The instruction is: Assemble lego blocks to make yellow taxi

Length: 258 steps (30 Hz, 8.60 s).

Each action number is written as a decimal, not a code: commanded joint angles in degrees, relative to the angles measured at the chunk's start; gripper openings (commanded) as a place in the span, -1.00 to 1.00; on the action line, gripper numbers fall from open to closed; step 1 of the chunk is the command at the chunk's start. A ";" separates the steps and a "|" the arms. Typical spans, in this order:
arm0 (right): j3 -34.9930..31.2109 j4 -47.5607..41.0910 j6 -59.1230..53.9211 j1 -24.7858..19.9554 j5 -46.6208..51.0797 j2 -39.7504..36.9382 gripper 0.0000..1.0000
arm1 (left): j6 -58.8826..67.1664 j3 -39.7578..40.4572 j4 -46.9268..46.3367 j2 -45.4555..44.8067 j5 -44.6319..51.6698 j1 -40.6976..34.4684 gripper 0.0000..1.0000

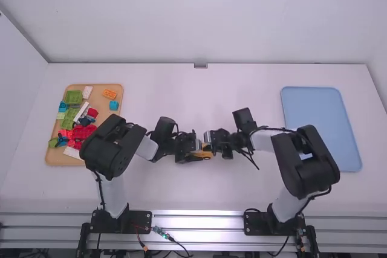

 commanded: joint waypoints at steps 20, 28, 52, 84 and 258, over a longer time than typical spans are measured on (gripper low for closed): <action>0.55 7.06 8.02 1.38 5.18 10.40 -1.00 | -0.17 -0.81 -0.68 0.54 -0.81 -0.35 -0.25; 0.48 5.14 4.39 -2.29 -0.83 -0.07 -1.00 | -0.17 -0.79 -0.63 0.54 -0.81 -0.33 -0.28; 0.46 -6.99 30.16 -6.43 33.44 -17.47 0.98 | -0.20 0.11 -0.37 0.54 -0.96 0.07 0.91; 0.46 -6.91 34.21 -6.38 38.40 -17.42 0.98 | -0.81 0.11 -45.03 -47.54 -21.99 5.05 0.98; 0.42 4.26 50.21 -6.38 28.76 -17.40 0.98 | -60.96 93.37 -94.38 23.10 -20.50 41.22 -0.97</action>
